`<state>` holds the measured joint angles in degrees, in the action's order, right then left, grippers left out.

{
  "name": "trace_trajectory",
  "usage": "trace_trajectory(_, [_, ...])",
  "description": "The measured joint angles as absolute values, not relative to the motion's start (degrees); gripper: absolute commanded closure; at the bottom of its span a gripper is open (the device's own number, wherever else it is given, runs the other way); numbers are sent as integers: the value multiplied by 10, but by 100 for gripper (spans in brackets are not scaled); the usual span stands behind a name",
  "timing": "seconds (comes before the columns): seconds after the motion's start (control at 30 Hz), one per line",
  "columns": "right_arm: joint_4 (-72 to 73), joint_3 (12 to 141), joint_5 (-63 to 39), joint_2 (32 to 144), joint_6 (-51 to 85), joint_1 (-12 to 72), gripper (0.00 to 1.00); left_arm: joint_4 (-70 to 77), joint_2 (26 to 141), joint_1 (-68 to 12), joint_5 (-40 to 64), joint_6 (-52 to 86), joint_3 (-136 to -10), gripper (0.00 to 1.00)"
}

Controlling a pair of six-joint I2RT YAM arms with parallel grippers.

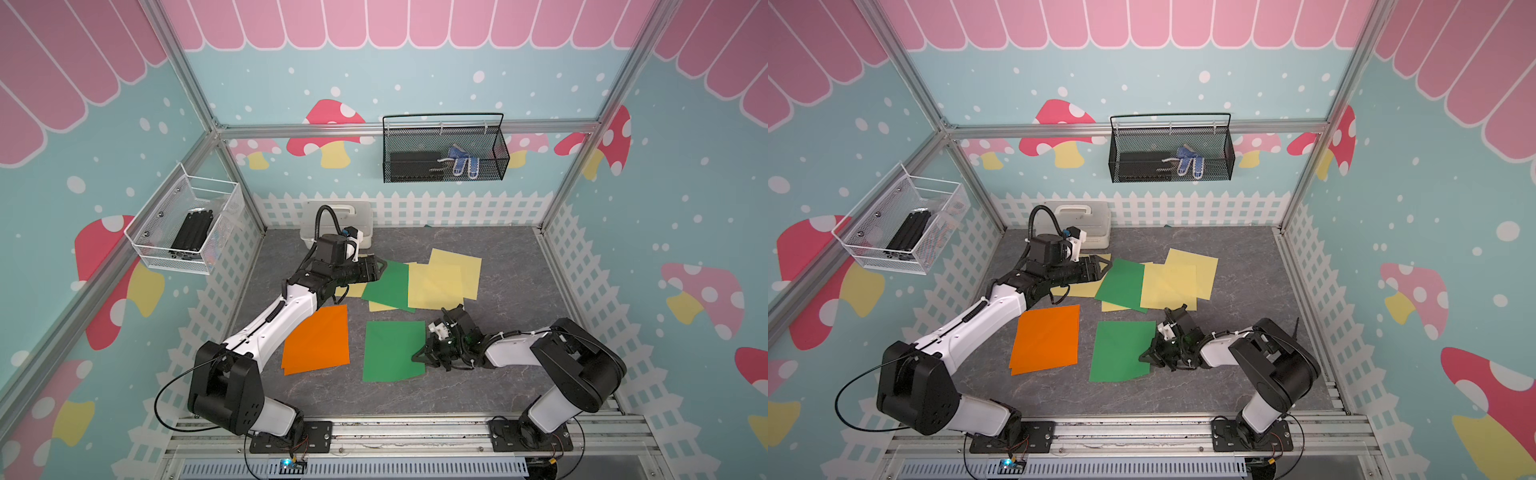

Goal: Sort the scattered colored papers by color
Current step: Place the colored paper at the center of the board.

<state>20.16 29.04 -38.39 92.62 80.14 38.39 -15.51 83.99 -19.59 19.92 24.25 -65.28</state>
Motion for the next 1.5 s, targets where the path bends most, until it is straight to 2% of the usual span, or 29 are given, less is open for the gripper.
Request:
trace_trajectory(0.17, [206, 290, -381, 926, 805, 387, 86, -155, 840, -196, 199, 243, -651, 29])
trace_trajectory(0.33, [206, 290, -378, 926, 806, 387, 74, -154, 840, -196, 199, 243, -651, 29])
trace_trajectory(0.6, [194, 291, -374, 919, 801, 387, 65, -153, 840, -196, 202, 243, -650, 29])
trace_trajectory(0.83, [65, 307, -337, 866, 761, 387, 58, -151, 840, -196, 203, 243, -643, 29])
trace_trajectory(1.33, [-183, 330, -222, 738, 700, 387, 57, -136, 846, -194, 208, 258, -636, 29])
trace_trajectory(1.5, [-284, 418, -154, 729, 631, 387, 57, -130, 889, -178, 224, 282, -638, 28])
